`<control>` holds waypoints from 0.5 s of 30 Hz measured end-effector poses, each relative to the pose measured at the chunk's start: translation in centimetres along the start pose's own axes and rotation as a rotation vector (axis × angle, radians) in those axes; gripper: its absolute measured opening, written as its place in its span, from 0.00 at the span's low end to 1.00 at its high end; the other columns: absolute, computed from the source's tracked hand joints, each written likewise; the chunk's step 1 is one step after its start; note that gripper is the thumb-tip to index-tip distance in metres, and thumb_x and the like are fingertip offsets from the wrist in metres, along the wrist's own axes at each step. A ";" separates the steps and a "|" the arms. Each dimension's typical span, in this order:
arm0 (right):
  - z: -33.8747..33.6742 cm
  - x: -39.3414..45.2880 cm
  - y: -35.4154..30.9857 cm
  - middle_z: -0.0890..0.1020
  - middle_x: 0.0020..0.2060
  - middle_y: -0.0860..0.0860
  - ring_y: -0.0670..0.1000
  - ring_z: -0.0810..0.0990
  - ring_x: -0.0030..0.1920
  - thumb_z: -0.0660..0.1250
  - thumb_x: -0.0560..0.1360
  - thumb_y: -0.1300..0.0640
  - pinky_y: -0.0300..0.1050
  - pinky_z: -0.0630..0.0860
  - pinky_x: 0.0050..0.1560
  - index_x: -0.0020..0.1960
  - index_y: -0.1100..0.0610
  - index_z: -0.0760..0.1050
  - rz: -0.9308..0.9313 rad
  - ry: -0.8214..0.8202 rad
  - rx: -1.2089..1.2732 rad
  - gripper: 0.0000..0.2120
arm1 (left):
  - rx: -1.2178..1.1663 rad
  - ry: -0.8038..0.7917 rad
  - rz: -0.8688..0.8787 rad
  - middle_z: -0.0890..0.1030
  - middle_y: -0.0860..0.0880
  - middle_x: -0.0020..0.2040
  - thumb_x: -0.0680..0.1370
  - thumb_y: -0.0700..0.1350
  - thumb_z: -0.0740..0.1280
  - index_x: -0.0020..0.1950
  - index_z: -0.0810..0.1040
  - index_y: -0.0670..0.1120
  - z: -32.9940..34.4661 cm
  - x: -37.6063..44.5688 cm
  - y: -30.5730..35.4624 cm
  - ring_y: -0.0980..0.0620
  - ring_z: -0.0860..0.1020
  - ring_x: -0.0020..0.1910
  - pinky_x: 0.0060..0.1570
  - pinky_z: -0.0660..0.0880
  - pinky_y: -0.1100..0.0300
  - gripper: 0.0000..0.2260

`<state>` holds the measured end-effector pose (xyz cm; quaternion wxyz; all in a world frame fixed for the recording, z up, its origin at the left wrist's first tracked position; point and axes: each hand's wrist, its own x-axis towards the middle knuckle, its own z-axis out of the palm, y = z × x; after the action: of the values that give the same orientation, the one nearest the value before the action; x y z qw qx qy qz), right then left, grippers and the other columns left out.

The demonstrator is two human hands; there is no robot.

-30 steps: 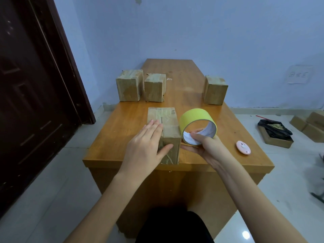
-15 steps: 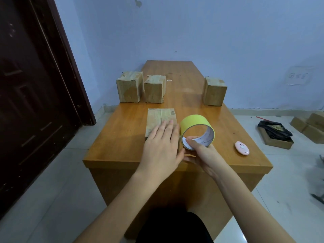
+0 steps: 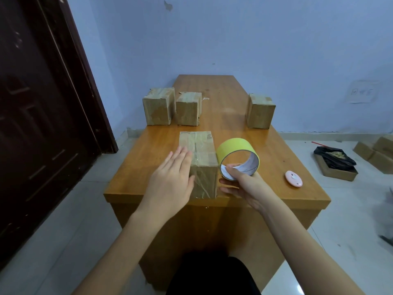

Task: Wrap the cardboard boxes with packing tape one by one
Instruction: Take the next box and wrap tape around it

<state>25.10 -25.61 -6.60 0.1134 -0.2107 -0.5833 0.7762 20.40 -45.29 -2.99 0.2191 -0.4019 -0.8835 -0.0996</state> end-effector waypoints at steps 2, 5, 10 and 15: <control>-0.1 0.0 -0.1 0.81 0.44 0.56 0.53 0.85 0.40 0.68 0.76 0.58 0.46 0.81 0.35 0.46 0.58 0.74 -0.007 -0.002 -0.002 0.04 | 0.013 0.019 0.005 0.63 0.45 0.74 0.80 0.52 0.57 0.74 0.61 0.42 -0.1 0.4 0.1 0.50 0.60 0.73 0.70 0.47 0.59 0.25; -0.2 -0.1 -0.2 0.82 0.45 0.56 0.54 0.85 0.42 0.68 0.76 0.59 0.47 0.82 0.37 0.46 0.58 0.74 -0.015 0.000 -0.015 0.04 | 0.072 0.044 -0.003 0.58 0.44 0.75 0.78 0.60 0.56 0.75 0.57 0.42 -0.4 1.4 0.8 0.48 0.53 0.75 0.70 0.41 0.58 0.32; -0.1 -0.5 -0.4 0.82 0.49 0.57 0.54 0.85 0.43 0.68 0.77 0.58 0.48 0.83 0.40 0.50 0.59 0.74 -0.019 0.006 -0.027 0.05 | 0.090 0.004 0.092 0.51 0.46 0.77 0.80 0.59 0.54 0.77 0.46 0.43 1.2 2.4 3.2 0.49 0.48 0.76 0.71 0.42 0.56 0.33; -0.1 -1.3 -0.2 0.82 0.55 0.54 0.55 0.84 0.49 0.69 0.75 0.51 0.47 0.82 0.44 0.60 0.55 0.75 -0.061 -0.013 -0.099 0.15 | 0.007 0.037 0.083 0.58 0.47 0.76 0.80 0.56 0.56 0.76 0.54 0.44 1.3 2.4 3.2 0.51 0.55 0.75 0.71 0.50 0.59 0.29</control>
<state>26.28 -26.05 -6.21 0.1225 -0.1932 -0.6279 0.7439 21.03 -41.17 -3.03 0.2408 -0.4355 -0.8622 -0.0947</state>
